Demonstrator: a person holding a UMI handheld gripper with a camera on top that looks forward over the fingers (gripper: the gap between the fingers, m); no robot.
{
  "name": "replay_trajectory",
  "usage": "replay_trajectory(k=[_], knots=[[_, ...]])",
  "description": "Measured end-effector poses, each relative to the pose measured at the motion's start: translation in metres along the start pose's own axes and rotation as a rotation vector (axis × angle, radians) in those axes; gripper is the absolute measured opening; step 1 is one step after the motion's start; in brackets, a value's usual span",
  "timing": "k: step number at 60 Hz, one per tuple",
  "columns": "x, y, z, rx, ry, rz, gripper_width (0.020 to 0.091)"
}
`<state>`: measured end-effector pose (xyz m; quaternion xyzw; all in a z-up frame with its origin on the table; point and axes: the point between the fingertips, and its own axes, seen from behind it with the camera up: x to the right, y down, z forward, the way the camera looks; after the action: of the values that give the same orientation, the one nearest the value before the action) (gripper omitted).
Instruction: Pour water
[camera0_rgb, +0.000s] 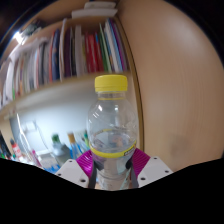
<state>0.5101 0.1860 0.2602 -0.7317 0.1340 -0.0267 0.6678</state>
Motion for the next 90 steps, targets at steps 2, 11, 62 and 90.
replay_trajectory(k=[2, 11, 62, 90], knots=[[0.017, 0.031, 0.003, -0.035, -0.003, -0.040, 0.0498], [0.027, 0.142, 0.008, -0.161, -0.027, -0.056, 0.0521], [0.026, 0.189, -0.026, -0.266, 0.004, -0.122, 0.0845], [-0.007, 0.157, -0.234, -0.318, 0.068, -0.074, 0.0841]])
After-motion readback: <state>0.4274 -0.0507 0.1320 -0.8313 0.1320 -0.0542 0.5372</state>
